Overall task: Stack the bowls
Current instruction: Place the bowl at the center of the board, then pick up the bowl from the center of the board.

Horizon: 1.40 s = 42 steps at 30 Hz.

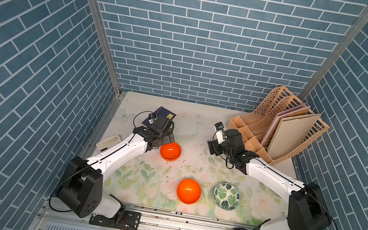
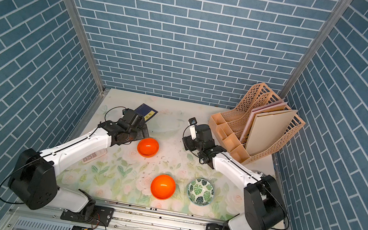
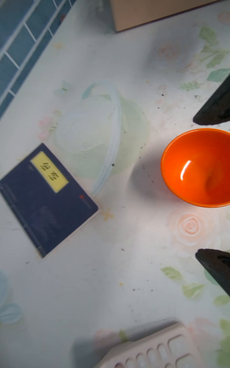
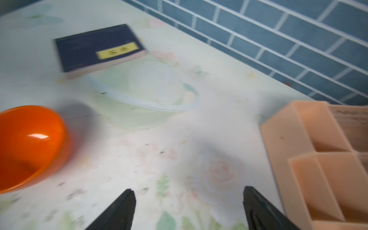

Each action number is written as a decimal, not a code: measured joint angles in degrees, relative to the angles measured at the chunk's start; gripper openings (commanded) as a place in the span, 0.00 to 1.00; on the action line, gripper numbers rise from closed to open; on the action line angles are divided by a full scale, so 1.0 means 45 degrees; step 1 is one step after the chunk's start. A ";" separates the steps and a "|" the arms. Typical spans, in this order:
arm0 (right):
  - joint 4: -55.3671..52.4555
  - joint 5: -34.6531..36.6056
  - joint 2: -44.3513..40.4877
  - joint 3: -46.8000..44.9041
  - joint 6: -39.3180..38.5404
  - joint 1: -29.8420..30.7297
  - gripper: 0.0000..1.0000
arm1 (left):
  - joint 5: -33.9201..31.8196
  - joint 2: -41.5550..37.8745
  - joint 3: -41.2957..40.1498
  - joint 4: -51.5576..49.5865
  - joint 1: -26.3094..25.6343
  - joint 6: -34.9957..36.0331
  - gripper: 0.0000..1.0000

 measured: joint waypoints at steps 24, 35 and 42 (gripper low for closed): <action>-0.3968 -0.1350 -0.0631 -0.2113 0.3347 0.4095 0.53 | -0.1705 -0.0529 0.0559 0.0228 0.2166 0.2142 0.97; -0.3764 -0.1360 0.0107 -0.2113 0.3468 0.4090 0.34 | -0.1117 -0.0539 0.0423 0.0257 0.2166 0.2336 0.90; -0.3628 -0.1812 0.0374 -0.2064 0.3551 0.4056 0.03 | -0.0971 -0.0539 0.0423 0.0257 0.2166 0.2424 0.89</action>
